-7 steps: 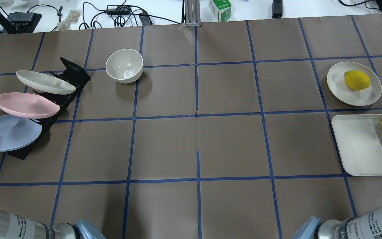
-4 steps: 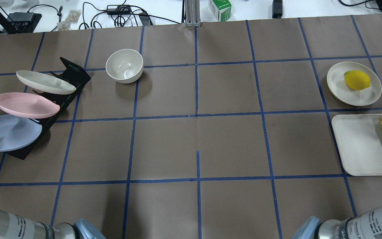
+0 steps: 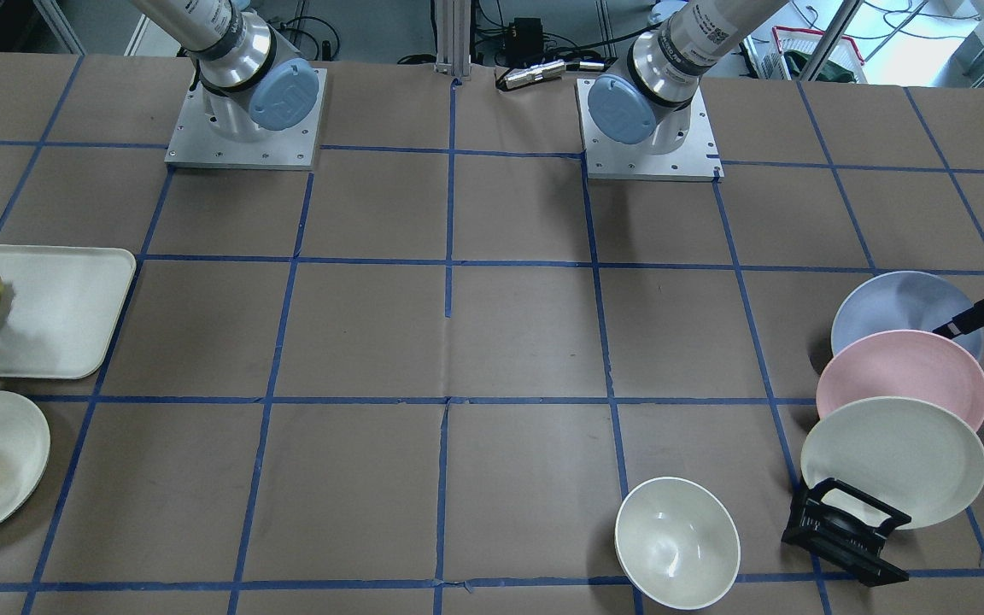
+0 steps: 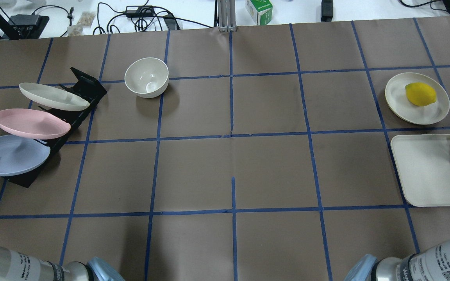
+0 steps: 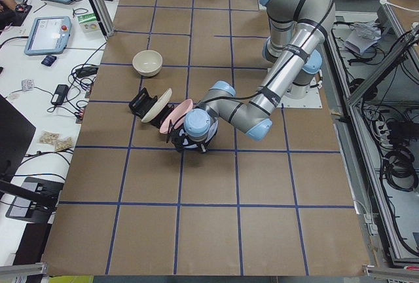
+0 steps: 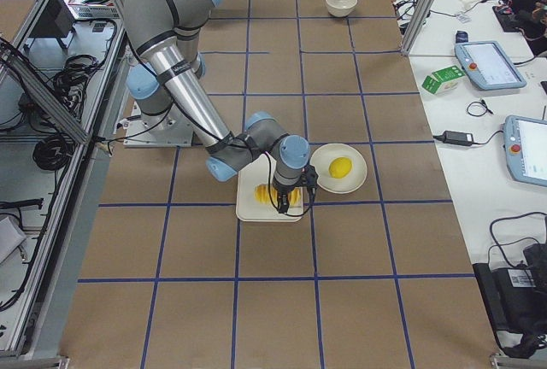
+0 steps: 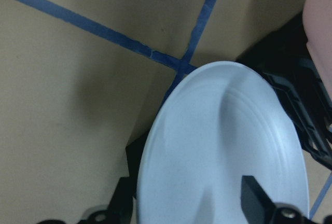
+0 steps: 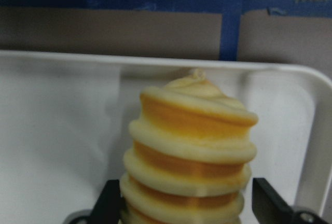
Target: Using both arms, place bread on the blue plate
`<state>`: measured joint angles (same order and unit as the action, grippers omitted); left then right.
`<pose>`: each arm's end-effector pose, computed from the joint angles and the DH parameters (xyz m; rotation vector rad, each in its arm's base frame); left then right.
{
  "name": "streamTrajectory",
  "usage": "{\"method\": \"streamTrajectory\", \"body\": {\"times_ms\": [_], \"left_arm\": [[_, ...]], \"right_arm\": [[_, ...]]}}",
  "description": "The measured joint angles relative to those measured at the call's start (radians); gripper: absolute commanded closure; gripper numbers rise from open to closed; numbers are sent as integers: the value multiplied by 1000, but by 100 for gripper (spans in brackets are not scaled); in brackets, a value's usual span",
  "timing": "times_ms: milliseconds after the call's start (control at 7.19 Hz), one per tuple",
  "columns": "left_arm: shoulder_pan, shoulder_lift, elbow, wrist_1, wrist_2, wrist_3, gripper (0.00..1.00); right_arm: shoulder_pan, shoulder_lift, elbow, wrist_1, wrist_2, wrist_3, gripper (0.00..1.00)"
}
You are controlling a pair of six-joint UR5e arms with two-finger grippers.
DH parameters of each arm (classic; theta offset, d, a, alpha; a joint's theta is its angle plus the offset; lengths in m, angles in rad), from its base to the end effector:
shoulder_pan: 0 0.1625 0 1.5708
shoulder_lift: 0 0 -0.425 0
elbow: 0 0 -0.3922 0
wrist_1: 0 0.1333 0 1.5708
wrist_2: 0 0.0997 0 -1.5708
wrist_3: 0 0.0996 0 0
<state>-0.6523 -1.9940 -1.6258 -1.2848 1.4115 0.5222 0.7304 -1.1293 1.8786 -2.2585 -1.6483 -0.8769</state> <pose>0.3878 -0.4838 0.2539 0.5918 -2.8340 -0.0573 -0.3350 -0.4686 0.1744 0.0609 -3.1331 -0.1551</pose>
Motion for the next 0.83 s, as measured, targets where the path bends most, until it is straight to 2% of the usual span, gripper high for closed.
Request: {"method": "streamTrajectory", "body": {"times_ms": [417, 835], "left_arm": [[-5, 13, 9, -2, 25, 5, 100], [-13, 56, 37, -40, 41, 11, 100]], "right_arm": [[4, 0, -3, 0, 5, 15, 88], [13, -22, -32, 23, 1, 27, 100]]}}
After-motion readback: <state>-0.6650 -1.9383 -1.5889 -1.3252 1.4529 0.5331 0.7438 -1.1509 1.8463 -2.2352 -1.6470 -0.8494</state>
